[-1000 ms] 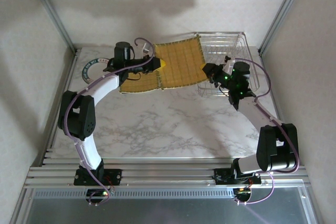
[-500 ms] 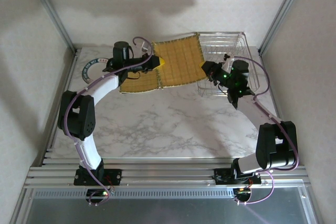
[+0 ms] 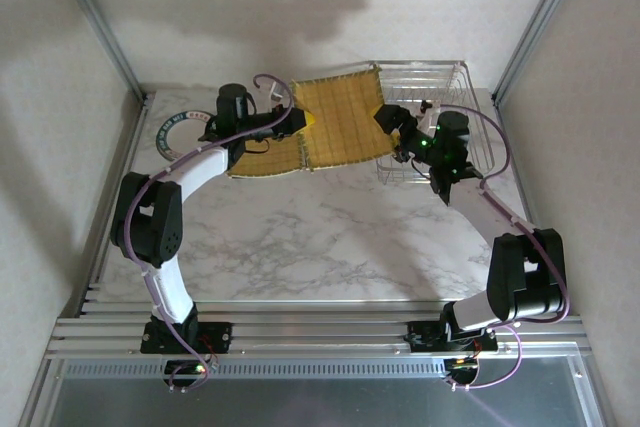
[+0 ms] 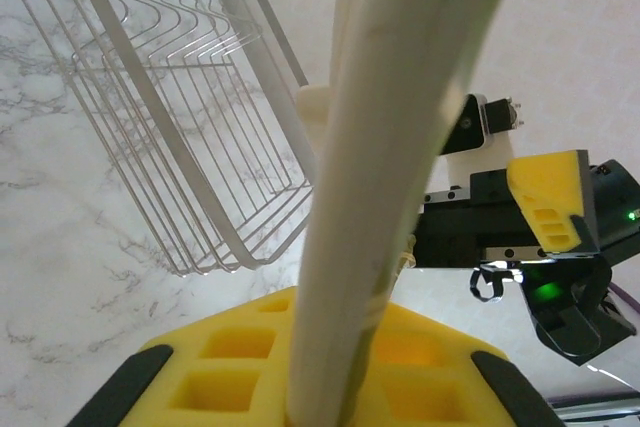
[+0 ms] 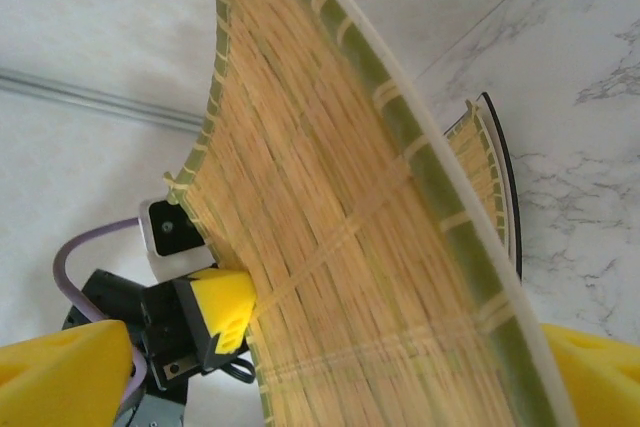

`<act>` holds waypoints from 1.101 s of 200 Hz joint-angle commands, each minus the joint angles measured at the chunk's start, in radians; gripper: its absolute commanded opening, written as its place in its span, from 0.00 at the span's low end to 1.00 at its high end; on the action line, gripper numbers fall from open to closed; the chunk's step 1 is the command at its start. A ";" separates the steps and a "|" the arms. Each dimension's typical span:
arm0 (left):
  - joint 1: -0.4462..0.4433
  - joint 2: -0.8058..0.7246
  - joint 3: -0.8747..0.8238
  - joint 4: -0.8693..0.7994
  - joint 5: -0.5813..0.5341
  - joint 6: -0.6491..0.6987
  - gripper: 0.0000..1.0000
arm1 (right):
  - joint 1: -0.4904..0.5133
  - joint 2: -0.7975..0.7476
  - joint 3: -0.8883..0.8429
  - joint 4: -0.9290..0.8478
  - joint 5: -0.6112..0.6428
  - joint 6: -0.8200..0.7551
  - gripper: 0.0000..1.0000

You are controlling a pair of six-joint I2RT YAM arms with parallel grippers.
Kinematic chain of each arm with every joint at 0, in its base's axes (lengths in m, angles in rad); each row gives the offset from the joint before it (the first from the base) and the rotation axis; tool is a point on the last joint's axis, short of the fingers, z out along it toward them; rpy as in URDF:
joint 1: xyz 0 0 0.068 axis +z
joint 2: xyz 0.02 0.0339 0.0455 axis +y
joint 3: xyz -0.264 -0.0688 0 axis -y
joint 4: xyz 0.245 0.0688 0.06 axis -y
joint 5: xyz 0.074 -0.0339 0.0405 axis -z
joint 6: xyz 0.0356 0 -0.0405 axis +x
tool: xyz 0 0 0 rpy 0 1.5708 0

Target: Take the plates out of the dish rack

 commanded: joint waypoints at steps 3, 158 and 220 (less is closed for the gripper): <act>-0.001 -0.028 -0.003 0.095 -0.006 -0.004 0.00 | 0.007 -0.023 0.047 -0.020 -0.002 -0.030 0.99; 0.093 -0.162 -0.131 0.188 -0.134 -0.085 0.00 | -0.069 0.053 0.589 -1.133 0.505 -0.707 0.99; 0.117 -0.333 -0.408 0.410 -0.620 -0.237 0.00 | -0.101 0.111 0.734 -1.314 0.687 -0.859 0.99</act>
